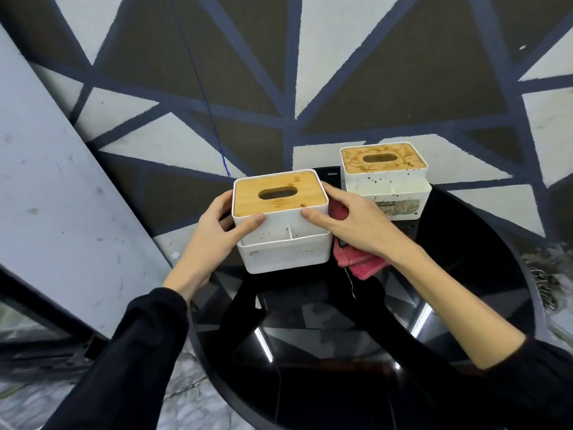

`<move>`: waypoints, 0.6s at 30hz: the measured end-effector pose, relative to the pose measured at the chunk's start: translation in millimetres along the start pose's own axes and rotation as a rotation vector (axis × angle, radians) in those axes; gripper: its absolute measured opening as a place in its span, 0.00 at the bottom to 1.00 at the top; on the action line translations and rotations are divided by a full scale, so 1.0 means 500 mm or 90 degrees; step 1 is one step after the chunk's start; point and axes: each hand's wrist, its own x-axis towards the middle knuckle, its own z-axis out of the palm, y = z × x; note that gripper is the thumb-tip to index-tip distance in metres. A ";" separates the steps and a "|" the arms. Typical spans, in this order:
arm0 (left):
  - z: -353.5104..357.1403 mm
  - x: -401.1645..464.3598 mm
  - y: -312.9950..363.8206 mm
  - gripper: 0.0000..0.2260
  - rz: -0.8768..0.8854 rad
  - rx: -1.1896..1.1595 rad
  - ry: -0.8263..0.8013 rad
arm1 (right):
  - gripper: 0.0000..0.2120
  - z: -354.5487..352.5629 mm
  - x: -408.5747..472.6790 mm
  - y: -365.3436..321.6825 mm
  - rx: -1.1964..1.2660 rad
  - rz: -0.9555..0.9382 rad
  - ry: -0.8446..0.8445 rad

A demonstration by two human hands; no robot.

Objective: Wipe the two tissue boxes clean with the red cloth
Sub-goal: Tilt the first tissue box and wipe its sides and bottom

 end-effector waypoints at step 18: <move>-0.038 0.204 -0.064 0.30 -0.035 -0.060 -0.060 | 0.31 0.056 0.188 0.020 -0.033 0.049 0.030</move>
